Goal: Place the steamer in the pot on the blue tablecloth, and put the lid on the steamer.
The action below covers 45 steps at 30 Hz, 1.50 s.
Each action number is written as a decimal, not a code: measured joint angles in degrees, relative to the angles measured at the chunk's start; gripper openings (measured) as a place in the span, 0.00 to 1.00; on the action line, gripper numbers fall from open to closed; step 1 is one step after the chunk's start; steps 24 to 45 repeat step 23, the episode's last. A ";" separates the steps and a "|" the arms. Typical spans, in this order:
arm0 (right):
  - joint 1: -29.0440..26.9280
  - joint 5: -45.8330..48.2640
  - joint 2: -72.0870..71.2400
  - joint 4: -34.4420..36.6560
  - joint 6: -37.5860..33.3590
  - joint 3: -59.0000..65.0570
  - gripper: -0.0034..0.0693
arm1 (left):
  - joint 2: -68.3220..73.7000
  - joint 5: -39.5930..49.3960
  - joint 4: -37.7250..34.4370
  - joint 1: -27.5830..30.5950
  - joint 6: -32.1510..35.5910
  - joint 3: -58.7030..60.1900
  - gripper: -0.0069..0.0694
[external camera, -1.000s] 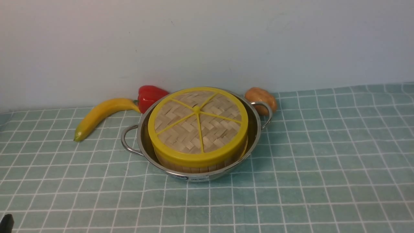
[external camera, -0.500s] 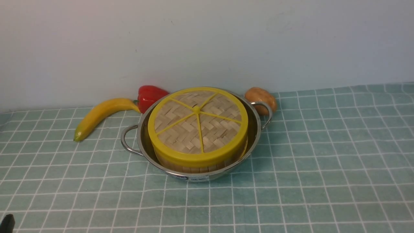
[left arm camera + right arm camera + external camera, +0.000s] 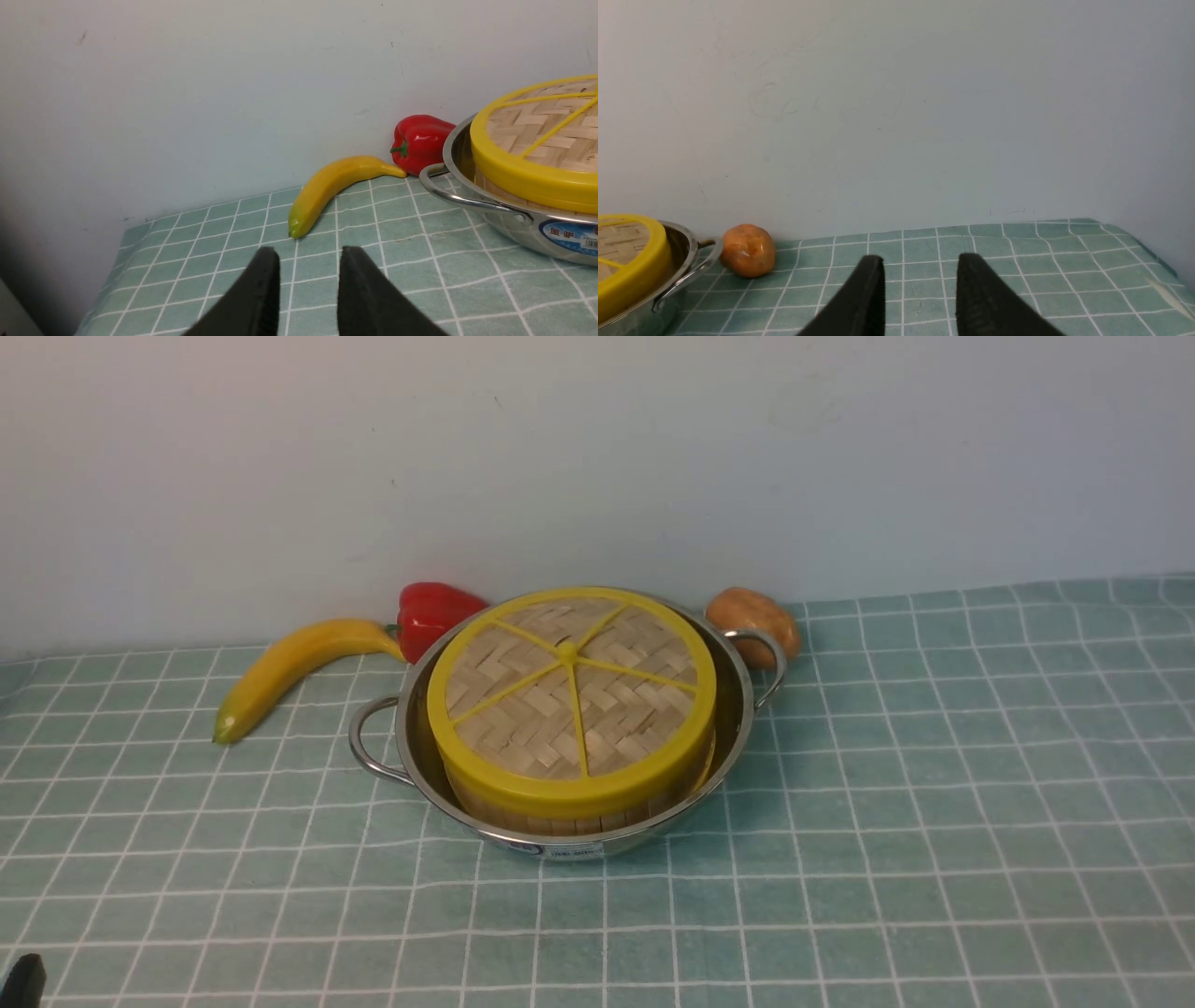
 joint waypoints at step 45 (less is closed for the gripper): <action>0.00 0.00 0.00 0.00 0.05 0.00 0.38 | 0.00 0.00 0.00 0.00 0.00 0.00 0.36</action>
